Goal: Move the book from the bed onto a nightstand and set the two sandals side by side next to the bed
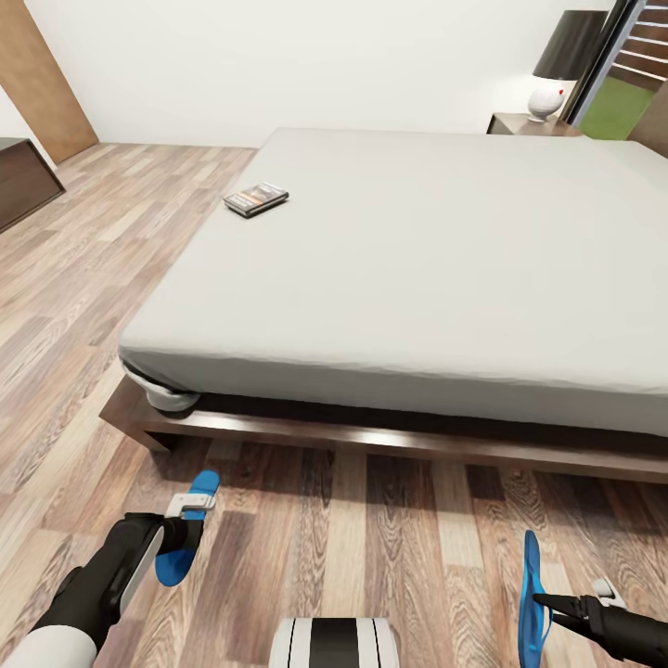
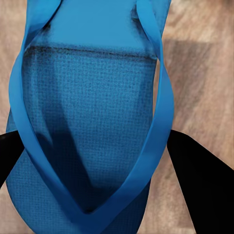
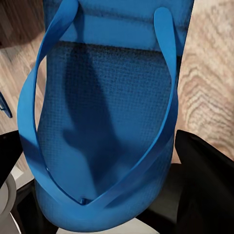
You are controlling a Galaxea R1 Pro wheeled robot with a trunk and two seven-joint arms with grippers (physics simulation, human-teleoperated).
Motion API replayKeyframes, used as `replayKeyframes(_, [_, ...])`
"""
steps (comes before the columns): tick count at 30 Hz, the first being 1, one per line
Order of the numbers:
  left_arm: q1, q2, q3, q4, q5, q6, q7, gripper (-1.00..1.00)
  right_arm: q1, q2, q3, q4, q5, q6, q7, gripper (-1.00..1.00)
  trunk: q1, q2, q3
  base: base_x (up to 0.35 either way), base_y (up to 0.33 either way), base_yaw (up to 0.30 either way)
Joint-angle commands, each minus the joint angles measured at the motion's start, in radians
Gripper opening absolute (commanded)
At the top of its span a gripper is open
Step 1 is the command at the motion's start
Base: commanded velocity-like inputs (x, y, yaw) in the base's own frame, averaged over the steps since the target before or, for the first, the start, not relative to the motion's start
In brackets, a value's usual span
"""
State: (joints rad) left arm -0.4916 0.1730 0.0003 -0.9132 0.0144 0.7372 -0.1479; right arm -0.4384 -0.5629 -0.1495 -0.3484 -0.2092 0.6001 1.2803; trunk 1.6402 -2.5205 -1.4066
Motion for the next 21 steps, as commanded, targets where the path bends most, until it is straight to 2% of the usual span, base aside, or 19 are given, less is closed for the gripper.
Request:
replayKeyframes(1, [0.0, 0.0, 0.0, -0.001, 0.001, 0.005, -0.002, -1.0, 0.0, 0.0, -0.001, 0.0, -0.002, 0.009, 0.002, -1.0, 0.0, 0.0, -0.001, 0.0, 0.0, 0.0])
replayKeyframes(3, [-0.001, 0.0, 0.001, -0.001, 0.001, 0.005, -0.002, -1.0, 0.0, 0.0, -0.001, 0.0, -0.002, 0.009, 0.002, -1.0, 0.0, 0.0, -0.001, 0.0, 0.0, 0.0])
replayKeyframes(21, [-0.001, 0.0, 0.0, -0.002, 0.001, 0.005, -0.002, -1.0, 0.0, 0.0, -0.001, -0.001, -0.002, 0.009, 0.002, -1.0, 0.008, -0.004, -0.07, 0.0, 0.0, 0.0])
